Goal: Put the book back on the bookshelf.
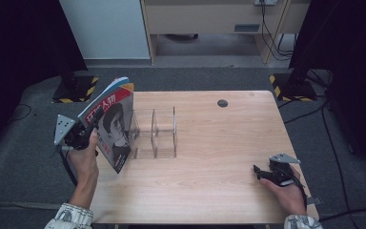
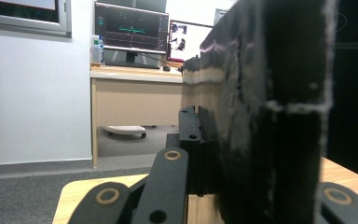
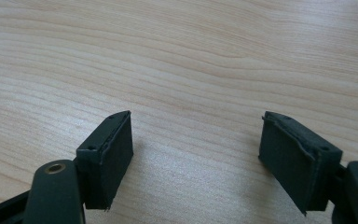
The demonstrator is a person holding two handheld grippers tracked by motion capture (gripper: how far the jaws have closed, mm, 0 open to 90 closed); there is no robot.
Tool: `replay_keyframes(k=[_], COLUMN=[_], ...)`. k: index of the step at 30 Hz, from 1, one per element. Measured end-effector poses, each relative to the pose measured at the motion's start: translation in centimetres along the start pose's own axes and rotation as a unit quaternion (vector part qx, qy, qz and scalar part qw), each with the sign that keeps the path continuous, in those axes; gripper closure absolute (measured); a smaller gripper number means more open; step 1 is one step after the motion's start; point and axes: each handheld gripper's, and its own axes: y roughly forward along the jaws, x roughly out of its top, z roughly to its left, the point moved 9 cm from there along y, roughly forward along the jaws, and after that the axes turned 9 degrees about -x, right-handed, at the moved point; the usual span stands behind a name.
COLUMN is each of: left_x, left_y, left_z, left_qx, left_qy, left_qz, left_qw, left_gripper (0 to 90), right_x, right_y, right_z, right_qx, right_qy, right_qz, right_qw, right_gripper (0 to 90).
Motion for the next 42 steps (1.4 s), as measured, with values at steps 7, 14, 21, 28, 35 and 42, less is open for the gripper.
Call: replay_keyframes(k=[7, 14, 21, 28, 35, 42], left_x=[-0.18, -0.33, -0.46, -0.63, -0.8, -0.87], left_y=[-0.2, -0.25, -0.44, -0.56, -0.79, -0.93], left_z=[0.03, -0.23, -0.36, -0.37, -0.16, -0.06], left_qx=[0.005, 0.002, 0.003, 0.004, 0.004, 0.005], left_qy=[-0.003, -0.002, -0.005, -0.006, -0.012, -0.016], left_qz=[-0.005, -0.006, -0.008, -0.007, -0.008, -0.008], left_qw=[1.0, 1.0, 0.9999, 0.9999, 0.9999, 0.9998], left_gripper=[86.6, 86.2, 85.5, 84.6, 84.2, 84.1], right_x=[-0.01, -0.02, -0.02, -0.02, -0.02, -0.06], right_y=[-0.01, -0.02, -0.02, -0.03, -0.02, -0.06], right_z=[0.02, 0.03, 0.03, 0.04, 0.04, 0.12], right_qx=[0.0, 0.0, 0.0, 0.0, 0.001, 0.003], right_qy=[0.001, 0.001, 0.0, 0.0, 0.0, -0.003], right_qz=[0.0, 0.001, 0.0, 0.0, 0.0, 0.001], right_qw=[1.0, 1.0, 1.0, 1.0, 1.0, 1.0], right_gripper=[25.9, 25.8, 25.8, 25.8, 25.6, 25.1])
